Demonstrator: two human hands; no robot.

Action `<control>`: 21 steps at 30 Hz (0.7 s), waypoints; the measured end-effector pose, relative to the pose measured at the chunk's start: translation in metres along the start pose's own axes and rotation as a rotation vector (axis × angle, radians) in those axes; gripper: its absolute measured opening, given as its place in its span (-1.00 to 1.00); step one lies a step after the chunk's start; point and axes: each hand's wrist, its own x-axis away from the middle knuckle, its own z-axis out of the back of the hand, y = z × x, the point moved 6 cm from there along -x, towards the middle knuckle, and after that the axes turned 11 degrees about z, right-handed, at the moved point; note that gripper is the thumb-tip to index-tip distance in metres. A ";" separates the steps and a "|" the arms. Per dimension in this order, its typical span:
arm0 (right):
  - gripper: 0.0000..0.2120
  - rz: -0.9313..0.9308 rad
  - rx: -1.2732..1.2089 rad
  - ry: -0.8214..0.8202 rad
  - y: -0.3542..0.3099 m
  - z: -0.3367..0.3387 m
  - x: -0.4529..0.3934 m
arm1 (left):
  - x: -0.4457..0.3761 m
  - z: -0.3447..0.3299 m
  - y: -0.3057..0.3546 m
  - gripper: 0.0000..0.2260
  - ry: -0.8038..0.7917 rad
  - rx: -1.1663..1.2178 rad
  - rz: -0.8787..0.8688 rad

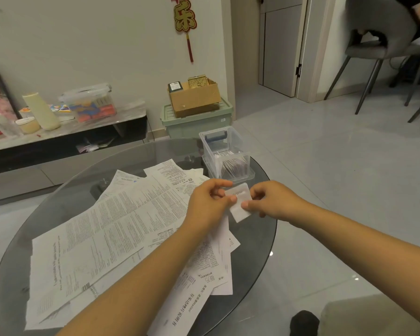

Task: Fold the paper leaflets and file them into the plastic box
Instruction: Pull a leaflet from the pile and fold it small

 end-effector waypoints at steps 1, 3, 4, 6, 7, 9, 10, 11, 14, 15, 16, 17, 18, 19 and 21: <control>-0.92 0.007 -0.047 0.034 -0.004 0.006 -0.001 | 0.001 0.004 0.005 -0.82 0.019 0.034 -0.005; -0.94 0.032 -0.125 0.099 -0.014 0.018 -0.002 | 0.005 0.010 0.014 -0.89 0.025 0.056 -0.025; -0.93 0.049 -0.161 0.125 -0.020 0.023 -0.004 | 0.006 0.013 0.020 -0.90 0.021 0.059 -0.045; -0.91 0.081 -0.226 0.161 -0.030 0.029 -0.007 | 0.004 0.019 0.028 -0.90 0.043 0.048 -0.085; -0.89 0.095 -0.255 0.180 -0.035 0.033 -0.009 | 0.000 0.023 0.033 -0.90 0.070 0.041 -0.098; -0.87 0.111 -0.301 0.210 -0.042 0.037 -0.014 | -0.007 0.029 0.040 -0.89 0.118 0.068 -0.093; -0.85 0.114 -0.314 0.223 -0.044 0.040 -0.018 | -0.012 0.032 0.044 -0.88 0.126 0.091 -0.084; -0.83 0.111 -0.320 0.235 -0.045 0.042 -0.019 | -0.016 0.032 0.045 -0.87 0.124 0.106 -0.072; -0.86 0.091 -0.320 0.282 -0.049 0.052 -0.031 | -0.033 0.034 0.055 -0.90 0.090 0.133 -0.066; -0.88 0.080 -0.327 0.314 -0.048 0.058 -0.036 | -0.042 0.033 0.061 -0.91 0.077 0.133 -0.076; -0.90 0.067 -0.332 0.358 -0.046 0.061 -0.039 | -0.045 0.033 0.064 -0.91 0.063 0.133 -0.085; -0.94 0.065 -0.317 0.429 -0.045 0.068 -0.043 | -0.053 0.031 0.070 -0.90 0.045 0.123 -0.103; -0.97 0.070 -0.269 0.507 -0.043 0.074 -0.045 | -0.058 0.029 0.074 -0.86 0.032 0.079 -0.116; -0.96 0.080 -0.200 0.585 -0.042 0.081 -0.046 | -0.065 0.027 0.077 -0.81 0.024 -0.006 -0.131; -0.91 0.073 -0.079 0.669 -0.038 0.090 -0.053 | -0.081 0.020 0.080 -0.77 0.011 -0.331 -0.203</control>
